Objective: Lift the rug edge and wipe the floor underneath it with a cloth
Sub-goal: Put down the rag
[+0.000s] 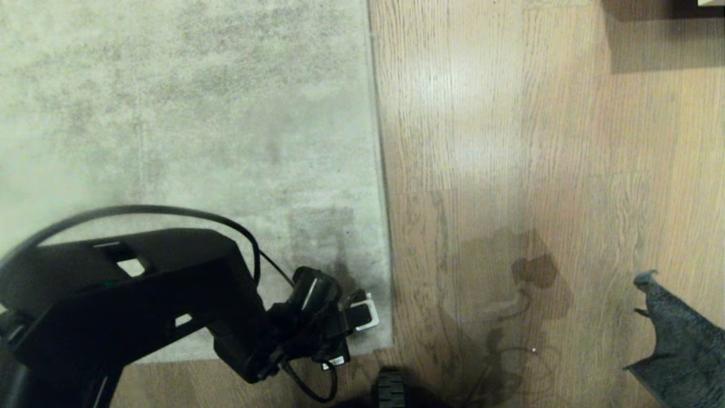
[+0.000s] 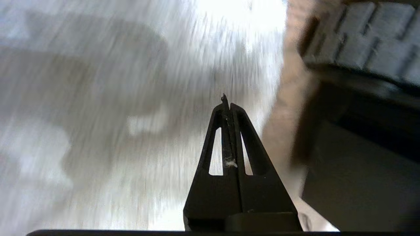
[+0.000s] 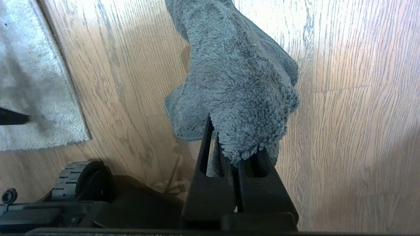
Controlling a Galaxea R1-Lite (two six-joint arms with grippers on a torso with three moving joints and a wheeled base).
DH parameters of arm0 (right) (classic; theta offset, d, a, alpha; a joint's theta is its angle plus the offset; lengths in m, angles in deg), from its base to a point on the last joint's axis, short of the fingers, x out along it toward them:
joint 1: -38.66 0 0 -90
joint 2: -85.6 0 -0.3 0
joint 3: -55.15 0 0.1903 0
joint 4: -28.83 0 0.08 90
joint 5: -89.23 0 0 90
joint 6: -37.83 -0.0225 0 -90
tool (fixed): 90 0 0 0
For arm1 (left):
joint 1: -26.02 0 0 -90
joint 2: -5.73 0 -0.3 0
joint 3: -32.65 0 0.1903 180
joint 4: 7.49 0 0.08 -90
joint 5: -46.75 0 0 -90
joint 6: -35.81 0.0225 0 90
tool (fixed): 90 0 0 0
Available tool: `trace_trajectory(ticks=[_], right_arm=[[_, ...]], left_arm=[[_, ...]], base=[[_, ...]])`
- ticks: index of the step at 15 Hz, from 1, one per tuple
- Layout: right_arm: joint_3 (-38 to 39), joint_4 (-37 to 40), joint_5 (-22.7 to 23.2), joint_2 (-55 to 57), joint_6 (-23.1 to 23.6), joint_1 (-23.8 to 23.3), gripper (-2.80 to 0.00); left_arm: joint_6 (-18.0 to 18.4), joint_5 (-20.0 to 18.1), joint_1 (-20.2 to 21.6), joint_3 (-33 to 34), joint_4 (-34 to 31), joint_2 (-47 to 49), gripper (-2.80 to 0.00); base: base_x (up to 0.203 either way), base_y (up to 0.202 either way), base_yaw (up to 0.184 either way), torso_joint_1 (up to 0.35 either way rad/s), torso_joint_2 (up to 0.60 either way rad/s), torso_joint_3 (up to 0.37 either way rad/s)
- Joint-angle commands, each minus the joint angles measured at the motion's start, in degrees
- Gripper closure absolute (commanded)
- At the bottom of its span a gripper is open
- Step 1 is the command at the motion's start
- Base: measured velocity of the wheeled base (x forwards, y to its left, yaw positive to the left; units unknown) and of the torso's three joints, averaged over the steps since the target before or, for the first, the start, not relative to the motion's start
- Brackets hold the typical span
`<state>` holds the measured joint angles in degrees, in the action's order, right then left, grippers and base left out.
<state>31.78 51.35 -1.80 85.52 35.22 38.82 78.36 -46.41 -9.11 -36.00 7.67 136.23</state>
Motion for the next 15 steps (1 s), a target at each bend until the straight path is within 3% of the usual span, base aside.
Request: trace_trajectory(ticks=[1,8,11,15], right_arm=[[0.00,-0.03,-0.02,0.07,-0.03,0.02,0.00],[0.00,-0.03,-0.02,0.07,-0.03,0.02,0.00],[0.00,-0.03,-0.02,0.07,-0.03,0.02,0.00],[0.00,-0.03,-0.02,0.07,-0.03,0.02,0.00]], left_arm=[[-2.29,-0.08,0.52,5.63,0.12,-8.25,0.00],[-14.82,0.08,7.14,22.69,-0.01,-34.95,0.00],[-19.89,0.13,14.66,31.63,-0.15,-49.35,0.00],[-23.92,-0.13,29.73,42.16,-2.12,-68.35,0.00]], base=[[0.000,0.000,0.000,0.000,0.00,0.000],[0.000,0.000,0.000,0.000,0.00,0.000],[0.000,0.000,0.000,0.000,0.00,0.000],[0.000,0.000,0.000,0.000,0.00,0.000]])
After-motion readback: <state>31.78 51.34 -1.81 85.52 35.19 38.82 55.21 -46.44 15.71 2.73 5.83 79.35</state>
